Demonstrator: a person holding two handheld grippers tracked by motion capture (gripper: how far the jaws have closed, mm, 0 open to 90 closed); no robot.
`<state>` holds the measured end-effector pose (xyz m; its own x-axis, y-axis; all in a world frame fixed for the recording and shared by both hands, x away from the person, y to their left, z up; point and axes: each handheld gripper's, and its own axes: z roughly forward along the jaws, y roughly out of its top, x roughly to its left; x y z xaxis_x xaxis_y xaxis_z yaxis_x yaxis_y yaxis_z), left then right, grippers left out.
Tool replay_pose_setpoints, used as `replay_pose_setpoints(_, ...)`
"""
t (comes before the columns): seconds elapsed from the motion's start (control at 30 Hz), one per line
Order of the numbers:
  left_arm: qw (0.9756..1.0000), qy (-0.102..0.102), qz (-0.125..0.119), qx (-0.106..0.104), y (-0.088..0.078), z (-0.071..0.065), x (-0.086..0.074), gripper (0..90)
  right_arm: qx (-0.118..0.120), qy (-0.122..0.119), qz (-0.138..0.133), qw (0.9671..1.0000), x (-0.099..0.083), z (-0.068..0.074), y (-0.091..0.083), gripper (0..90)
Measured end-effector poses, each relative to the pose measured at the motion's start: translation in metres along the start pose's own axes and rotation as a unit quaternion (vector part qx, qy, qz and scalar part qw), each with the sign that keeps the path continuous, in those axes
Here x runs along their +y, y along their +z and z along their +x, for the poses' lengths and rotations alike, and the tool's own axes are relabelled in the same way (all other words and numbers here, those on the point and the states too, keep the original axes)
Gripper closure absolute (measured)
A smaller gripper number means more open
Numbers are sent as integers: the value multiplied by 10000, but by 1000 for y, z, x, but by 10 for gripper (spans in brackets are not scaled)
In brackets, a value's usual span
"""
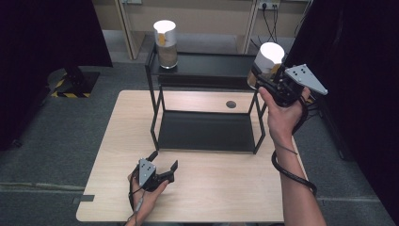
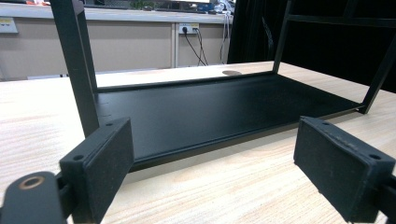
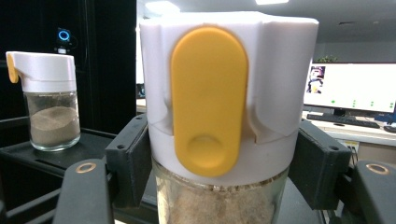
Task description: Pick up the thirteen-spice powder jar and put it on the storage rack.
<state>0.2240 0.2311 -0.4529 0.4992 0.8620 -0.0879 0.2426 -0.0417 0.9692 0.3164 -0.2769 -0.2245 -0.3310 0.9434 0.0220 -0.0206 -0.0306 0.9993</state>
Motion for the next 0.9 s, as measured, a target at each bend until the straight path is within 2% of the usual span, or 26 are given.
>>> replay_pose_setpoints(0.4,10000,-9,-4,-6,0,0,0,114,-100,15,33,9999,9,0,10,308)
replay_pose_setpoints(0.9,10000,8,-7,-6,0,0,0,113,-302,32,217,9993,24,-5,31,308)
